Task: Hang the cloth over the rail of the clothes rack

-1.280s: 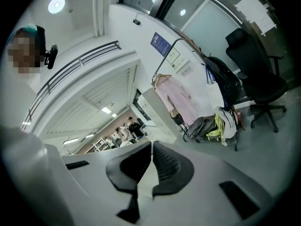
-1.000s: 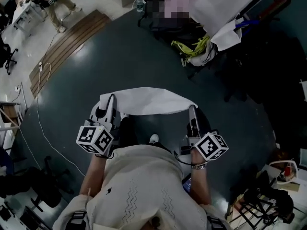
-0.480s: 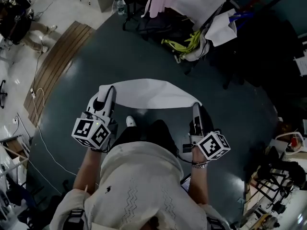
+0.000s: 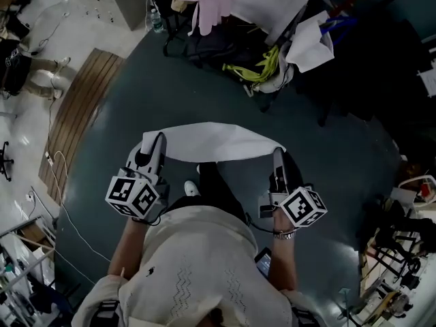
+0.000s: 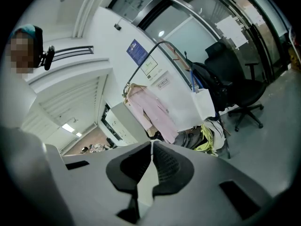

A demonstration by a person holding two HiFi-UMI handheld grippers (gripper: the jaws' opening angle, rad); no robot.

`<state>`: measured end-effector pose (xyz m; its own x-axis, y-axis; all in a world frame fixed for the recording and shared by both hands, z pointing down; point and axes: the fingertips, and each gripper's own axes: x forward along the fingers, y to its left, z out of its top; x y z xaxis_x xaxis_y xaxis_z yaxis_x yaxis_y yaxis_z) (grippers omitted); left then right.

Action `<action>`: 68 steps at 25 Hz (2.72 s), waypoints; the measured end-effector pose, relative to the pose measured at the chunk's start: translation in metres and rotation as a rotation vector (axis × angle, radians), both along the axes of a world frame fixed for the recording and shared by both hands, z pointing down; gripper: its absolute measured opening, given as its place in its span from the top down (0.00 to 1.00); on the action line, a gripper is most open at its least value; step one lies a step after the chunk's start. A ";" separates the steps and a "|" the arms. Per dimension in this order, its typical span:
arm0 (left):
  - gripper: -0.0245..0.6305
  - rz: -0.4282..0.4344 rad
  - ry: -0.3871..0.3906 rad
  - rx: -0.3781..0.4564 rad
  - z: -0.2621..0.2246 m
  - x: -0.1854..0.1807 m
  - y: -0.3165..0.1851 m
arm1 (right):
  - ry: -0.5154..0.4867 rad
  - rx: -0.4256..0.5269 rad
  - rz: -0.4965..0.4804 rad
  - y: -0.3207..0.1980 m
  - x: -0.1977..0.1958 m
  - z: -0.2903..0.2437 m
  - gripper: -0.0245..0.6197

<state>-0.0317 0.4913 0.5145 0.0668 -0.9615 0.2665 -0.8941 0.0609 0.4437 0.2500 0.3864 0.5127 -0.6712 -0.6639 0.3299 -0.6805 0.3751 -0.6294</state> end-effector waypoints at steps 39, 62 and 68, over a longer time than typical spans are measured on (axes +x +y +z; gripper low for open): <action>0.94 0.467 0.031 0.242 -0.095 -0.196 -0.523 | -0.241 0.159 0.544 -0.380 -0.146 -0.103 0.92; 0.94 0.341 -0.331 0.929 -0.484 -0.148 -0.717 | 0.042 1.054 0.218 -0.589 -0.109 -0.519 0.92; 0.94 0.184 -0.565 0.926 -0.551 -0.143 -0.761 | 0.097 1.218 0.197 -0.628 -0.107 -0.601 0.92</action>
